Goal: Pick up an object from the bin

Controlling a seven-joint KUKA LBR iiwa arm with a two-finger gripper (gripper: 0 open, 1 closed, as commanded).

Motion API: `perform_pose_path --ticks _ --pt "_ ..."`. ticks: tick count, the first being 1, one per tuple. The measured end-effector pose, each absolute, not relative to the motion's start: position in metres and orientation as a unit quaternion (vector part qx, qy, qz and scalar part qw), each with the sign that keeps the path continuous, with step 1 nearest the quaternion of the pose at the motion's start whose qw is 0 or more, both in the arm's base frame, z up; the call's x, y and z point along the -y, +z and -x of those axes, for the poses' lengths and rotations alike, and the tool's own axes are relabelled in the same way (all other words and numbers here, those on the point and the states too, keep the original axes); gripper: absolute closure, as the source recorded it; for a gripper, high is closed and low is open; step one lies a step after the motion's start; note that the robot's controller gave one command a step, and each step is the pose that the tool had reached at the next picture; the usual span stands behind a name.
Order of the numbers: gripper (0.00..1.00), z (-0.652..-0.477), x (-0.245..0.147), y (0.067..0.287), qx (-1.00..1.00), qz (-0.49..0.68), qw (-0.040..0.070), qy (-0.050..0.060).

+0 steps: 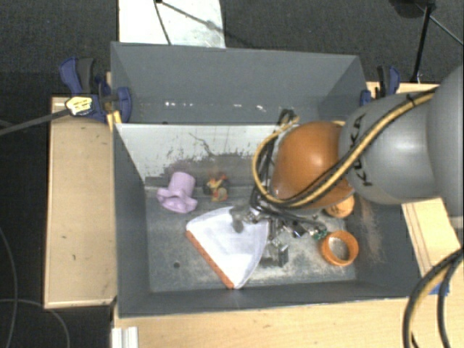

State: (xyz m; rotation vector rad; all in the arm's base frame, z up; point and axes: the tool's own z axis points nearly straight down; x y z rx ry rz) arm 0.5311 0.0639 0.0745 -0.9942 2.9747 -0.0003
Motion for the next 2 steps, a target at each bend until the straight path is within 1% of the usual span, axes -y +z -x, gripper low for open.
perform_pose_path --ticks 1,2 --pt "1.00 -0.5344 -0.0572 0.0701 -0.887 0.461 0.001 0.000" --pt "1.00 -0.5343 -0.0575 0.0701 -0.887 0.461 0.001 0.000"
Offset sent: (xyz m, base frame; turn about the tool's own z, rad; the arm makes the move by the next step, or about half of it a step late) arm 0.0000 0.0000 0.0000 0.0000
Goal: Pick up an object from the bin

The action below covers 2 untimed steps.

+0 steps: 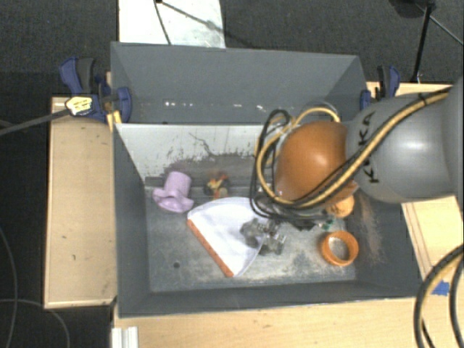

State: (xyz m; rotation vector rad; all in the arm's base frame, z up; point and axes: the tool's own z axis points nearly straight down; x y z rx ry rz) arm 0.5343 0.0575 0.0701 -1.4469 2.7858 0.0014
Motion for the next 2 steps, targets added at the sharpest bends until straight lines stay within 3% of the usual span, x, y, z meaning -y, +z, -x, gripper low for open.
perform_pose_path --ticks 1,2 --pt "1.00 -0.532 -0.058 0.076 -0.888 0.460 -0.002 0.002" --pt "1.00 -0.531 -0.057 0.097 -0.888 0.460 -0.004 0.003"
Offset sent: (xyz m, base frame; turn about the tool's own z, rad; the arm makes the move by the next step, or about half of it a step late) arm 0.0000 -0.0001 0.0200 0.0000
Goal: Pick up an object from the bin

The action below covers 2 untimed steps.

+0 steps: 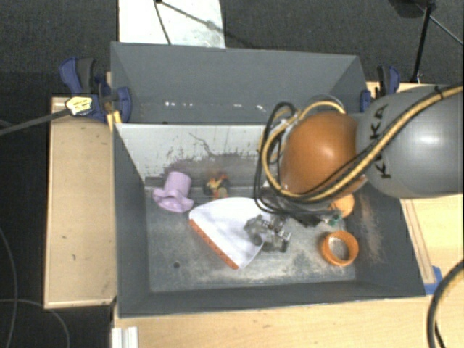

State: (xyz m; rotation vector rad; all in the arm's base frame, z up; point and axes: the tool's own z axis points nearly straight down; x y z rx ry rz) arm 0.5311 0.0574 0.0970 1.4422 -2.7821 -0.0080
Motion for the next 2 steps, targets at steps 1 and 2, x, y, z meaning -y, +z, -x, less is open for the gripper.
perform_pose_path --ticks 1,2 --pt "1.00 -0.533 -0.058 0.116 0.888 -0.459 -0.001 0.000" --pt "1.00 -0.533 -0.058 0.127 0.889 -0.459 0.000 -0.001"
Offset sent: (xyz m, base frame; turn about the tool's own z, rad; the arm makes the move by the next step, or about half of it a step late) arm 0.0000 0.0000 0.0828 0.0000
